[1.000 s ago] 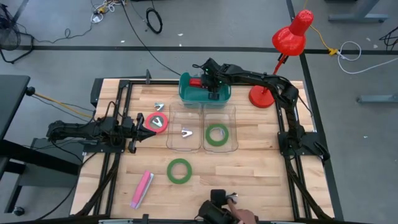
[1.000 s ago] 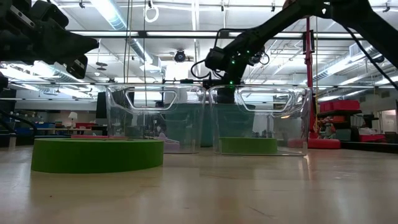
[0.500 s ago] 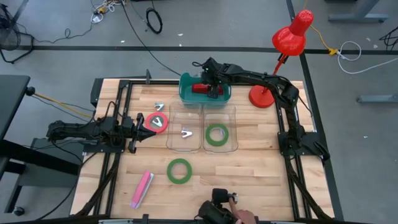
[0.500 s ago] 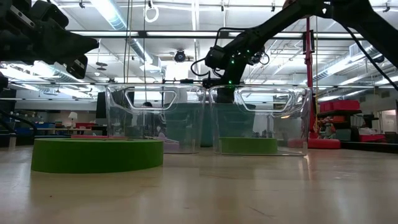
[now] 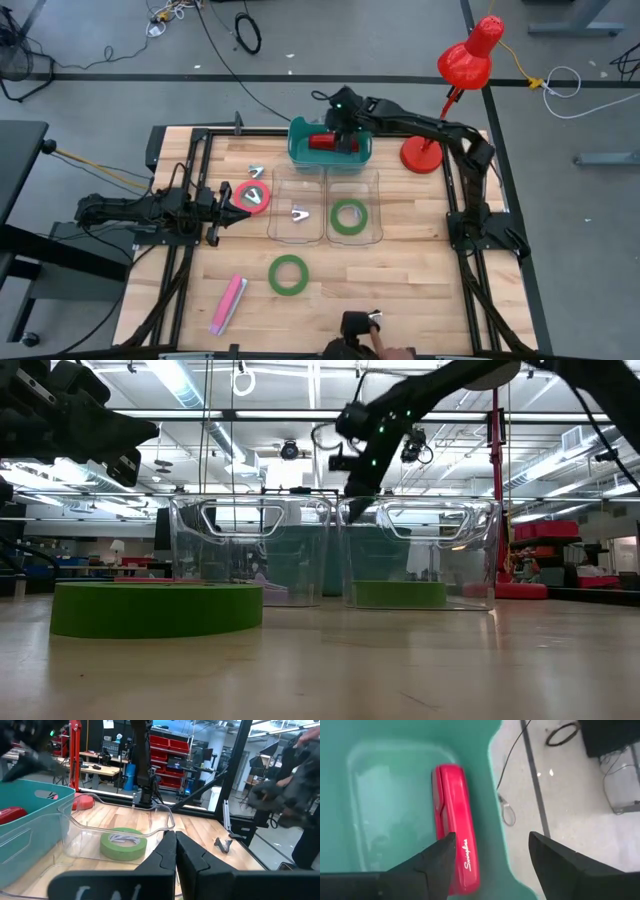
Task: Pick and place Stapler, Stapler remover, tape
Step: Put the black staple remover into the left transparent bin
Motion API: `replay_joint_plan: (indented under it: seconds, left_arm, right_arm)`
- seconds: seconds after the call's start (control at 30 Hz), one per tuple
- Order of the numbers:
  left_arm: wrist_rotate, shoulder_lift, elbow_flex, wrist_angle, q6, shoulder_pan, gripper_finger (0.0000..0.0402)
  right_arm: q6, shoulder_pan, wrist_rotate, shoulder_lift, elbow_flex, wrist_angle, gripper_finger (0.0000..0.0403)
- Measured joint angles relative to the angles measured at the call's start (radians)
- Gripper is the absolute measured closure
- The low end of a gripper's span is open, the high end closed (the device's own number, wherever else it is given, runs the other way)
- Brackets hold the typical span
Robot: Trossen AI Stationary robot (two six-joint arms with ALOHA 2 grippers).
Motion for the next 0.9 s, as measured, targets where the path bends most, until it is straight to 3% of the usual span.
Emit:
replay_joint_plan:
  seconds: [0.33, 0.9]
  left_arm:
    - [0.0, 0.0, 0.0, 0.0, 0.0, 0.0, 0.0399]
    - [0.0, 0.0, 0.0, 0.0, 0.0, 0.0, 0.0399]
  right_arm:
    - [0.029, 0.127, -0.092, -0.131, 0.0, -0.027, 0.0153]
    - [0.159, 0.305, -0.107, -0.153, 0.0, -0.053, 0.0153]
